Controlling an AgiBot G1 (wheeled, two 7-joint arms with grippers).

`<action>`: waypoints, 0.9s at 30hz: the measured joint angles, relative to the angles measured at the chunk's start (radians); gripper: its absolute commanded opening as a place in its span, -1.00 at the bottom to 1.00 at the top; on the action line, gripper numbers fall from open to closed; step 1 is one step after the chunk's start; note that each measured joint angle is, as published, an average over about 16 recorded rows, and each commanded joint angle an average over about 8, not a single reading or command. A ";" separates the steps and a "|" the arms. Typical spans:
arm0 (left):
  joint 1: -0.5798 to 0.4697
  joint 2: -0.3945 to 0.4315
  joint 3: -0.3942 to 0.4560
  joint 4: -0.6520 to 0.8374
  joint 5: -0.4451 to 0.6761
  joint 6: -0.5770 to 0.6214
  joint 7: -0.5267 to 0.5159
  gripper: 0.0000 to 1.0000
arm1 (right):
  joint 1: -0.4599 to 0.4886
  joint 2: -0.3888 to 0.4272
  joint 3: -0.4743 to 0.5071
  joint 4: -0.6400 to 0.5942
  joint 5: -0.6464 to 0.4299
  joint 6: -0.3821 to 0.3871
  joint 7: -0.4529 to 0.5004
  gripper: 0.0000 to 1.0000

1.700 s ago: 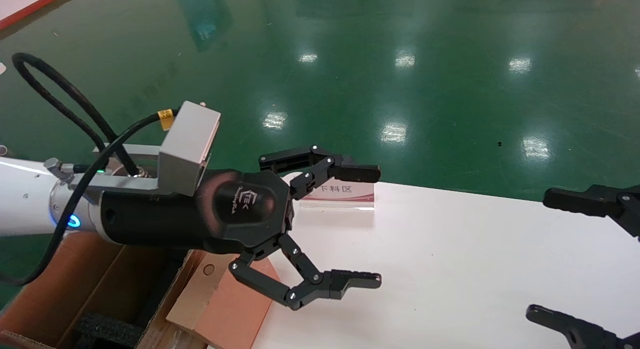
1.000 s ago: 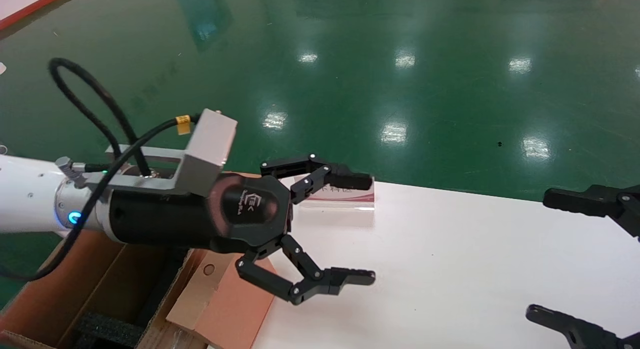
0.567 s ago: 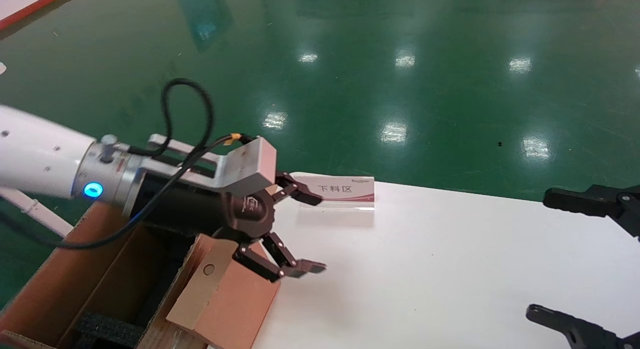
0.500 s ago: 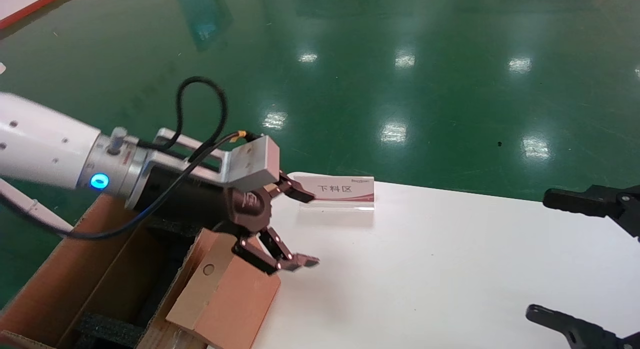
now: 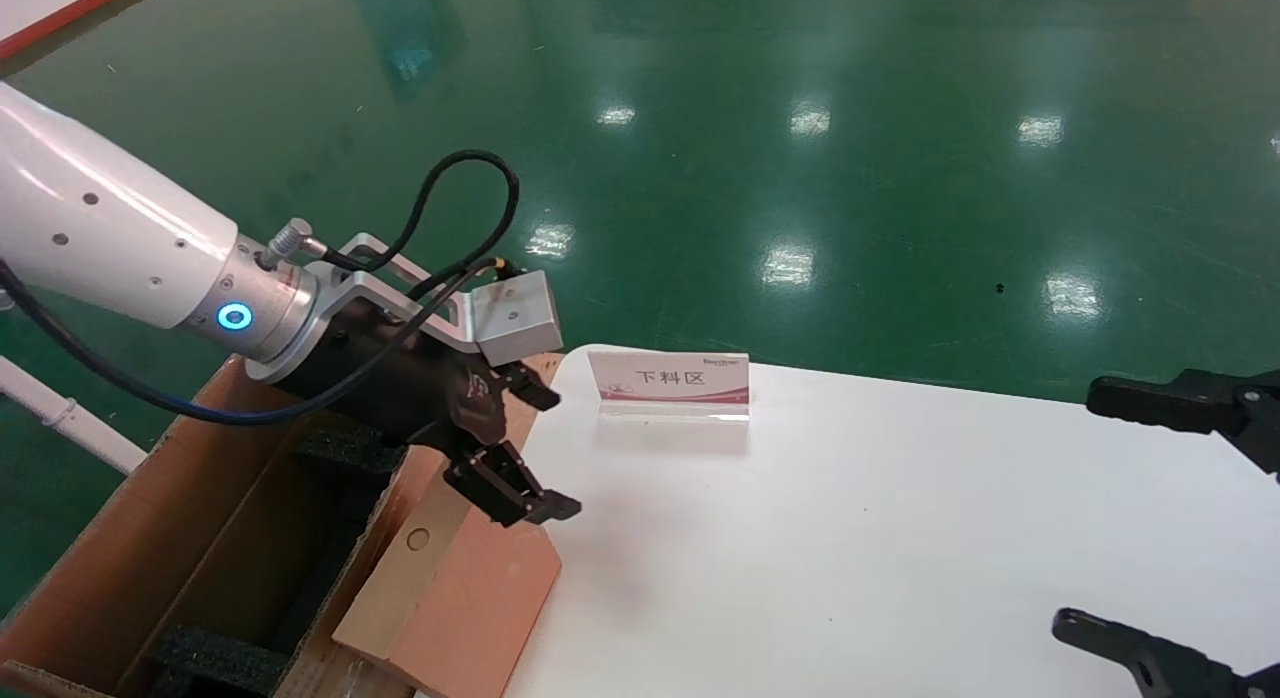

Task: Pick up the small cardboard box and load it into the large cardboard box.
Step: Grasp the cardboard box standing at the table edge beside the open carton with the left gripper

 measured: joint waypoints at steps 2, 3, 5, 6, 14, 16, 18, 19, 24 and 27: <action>-0.032 0.003 0.049 0.000 0.014 0.000 -0.033 1.00 | 0.000 0.000 0.000 0.000 0.000 0.000 0.000 1.00; -0.047 0.005 0.073 -0.001 0.021 0.000 -0.049 1.00 | 0.000 0.000 0.000 0.000 0.000 0.000 0.000 1.00; -0.079 0.010 0.122 -0.001 0.033 0.001 -0.081 1.00 | 0.000 0.000 0.000 0.000 0.000 0.000 0.000 1.00; -0.094 0.013 0.147 -0.001 0.038 0.001 -0.096 1.00 | 0.000 0.000 0.000 0.000 0.000 0.000 0.000 1.00; -0.217 0.037 0.340 -0.002 0.053 0.003 -0.204 1.00 | 0.000 0.000 -0.001 0.000 0.001 0.000 -0.001 1.00; -0.247 0.043 0.387 -0.002 0.048 0.003 -0.227 1.00 | 0.000 0.000 -0.001 0.000 0.001 0.001 -0.001 1.00; -0.275 0.049 0.433 -0.002 0.040 0.003 -0.249 1.00 | 0.000 0.001 -0.001 0.000 0.001 0.001 -0.001 1.00; -0.289 0.052 0.455 -0.002 0.035 0.003 -0.260 1.00 | 0.000 0.001 -0.001 0.000 0.001 0.001 -0.001 1.00; -0.353 0.064 0.564 -0.002 0.001 0.002 -0.305 1.00 | 0.000 0.001 -0.002 0.000 0.001 0.001 -0.001 1.00; -0.387 0.072 0.625 -0.002 -0.023 0.000 -0.327 1.00 | 0.000 0.001 -0.002 0.000 0.001 0.001 -0.001 1.00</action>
